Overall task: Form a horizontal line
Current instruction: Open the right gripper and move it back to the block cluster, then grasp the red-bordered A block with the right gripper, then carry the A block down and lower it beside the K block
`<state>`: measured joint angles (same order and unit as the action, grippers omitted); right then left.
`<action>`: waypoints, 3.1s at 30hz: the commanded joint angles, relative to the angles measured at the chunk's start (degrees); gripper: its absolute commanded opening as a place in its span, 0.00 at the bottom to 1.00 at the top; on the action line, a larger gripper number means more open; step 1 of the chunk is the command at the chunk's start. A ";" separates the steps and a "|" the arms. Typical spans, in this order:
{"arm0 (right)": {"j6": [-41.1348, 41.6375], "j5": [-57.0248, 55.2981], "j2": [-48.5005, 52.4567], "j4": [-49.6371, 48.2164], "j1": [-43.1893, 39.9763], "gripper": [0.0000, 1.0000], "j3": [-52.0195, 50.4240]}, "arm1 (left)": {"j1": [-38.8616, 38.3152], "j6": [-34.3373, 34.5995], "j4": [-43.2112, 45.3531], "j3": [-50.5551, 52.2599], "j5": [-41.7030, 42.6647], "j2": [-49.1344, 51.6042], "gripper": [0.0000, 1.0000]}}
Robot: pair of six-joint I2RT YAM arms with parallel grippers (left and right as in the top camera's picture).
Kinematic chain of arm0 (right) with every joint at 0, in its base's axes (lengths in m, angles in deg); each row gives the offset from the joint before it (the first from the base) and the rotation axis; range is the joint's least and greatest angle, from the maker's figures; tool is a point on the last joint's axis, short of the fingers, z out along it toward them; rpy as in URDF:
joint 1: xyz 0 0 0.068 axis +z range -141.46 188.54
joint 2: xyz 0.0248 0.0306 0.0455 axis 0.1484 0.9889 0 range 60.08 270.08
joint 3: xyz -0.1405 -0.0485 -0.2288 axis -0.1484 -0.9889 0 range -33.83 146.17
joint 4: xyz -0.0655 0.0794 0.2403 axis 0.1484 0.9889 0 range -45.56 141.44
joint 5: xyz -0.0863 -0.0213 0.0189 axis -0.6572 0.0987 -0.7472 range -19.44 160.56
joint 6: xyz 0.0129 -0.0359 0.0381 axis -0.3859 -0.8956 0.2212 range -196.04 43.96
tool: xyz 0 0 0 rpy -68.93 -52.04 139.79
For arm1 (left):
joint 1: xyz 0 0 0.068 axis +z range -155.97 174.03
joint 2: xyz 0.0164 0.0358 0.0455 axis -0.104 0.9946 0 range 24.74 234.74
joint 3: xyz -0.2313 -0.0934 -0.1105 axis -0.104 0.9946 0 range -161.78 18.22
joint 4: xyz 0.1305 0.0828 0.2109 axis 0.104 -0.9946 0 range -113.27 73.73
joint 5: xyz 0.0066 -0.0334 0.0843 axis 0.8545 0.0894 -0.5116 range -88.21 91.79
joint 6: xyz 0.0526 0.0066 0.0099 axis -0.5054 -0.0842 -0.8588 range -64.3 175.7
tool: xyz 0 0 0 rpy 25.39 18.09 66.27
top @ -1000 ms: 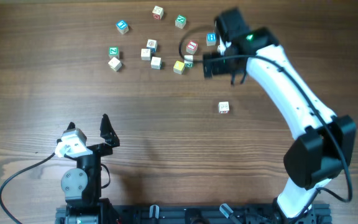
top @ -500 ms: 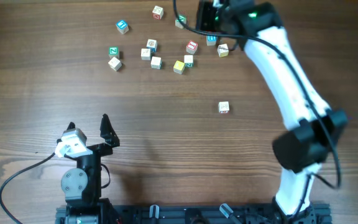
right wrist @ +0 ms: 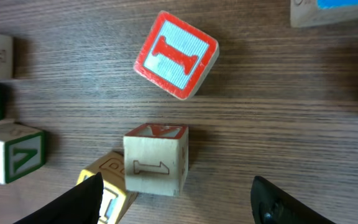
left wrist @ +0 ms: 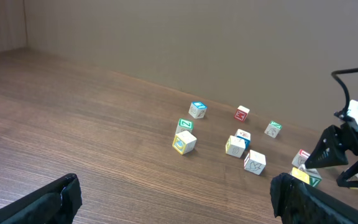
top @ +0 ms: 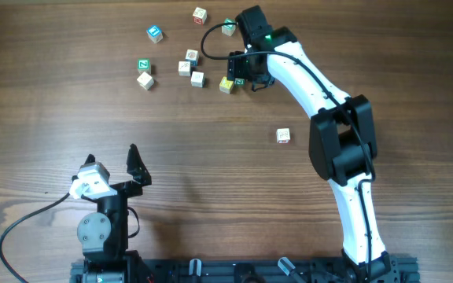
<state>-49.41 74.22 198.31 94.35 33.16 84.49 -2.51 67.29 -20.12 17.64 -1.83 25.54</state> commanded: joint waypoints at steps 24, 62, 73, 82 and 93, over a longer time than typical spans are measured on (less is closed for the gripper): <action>2.34 0.72 2.19 -4.04 0.72 0.60 0.42 | -0.20 -0.90 0.13 0.24 -0.76 -0.42 1.00; -3.52 -5.66 -16.13 3.69 0.55 0.26 -1.86 | -0.20 -0.90 0.13 0.24 -0.76 -0.42 1.00; -1.11 5.44 -18.67 22.47 1.40 0.29 -5.14 | -0.20 -0.90 0.13 0.24 -0.76 -0.42 1.00; 0.55 5.20 -18.64 18.10 8.26 0.29 -22.43 | -0.20 -0.90 0.13 0.26 -0.79 -0.42 1.00; 0.55 -1.22 -18.64 7.93 8.52 0.29 -33.40 | -0.20 -0.90 0.13 0.24 -0.76 -0.42 1.00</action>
<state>-49.65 77.56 179.10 103.01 41.81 51.37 -2.51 67.29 -20.12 17.64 -1.83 25.54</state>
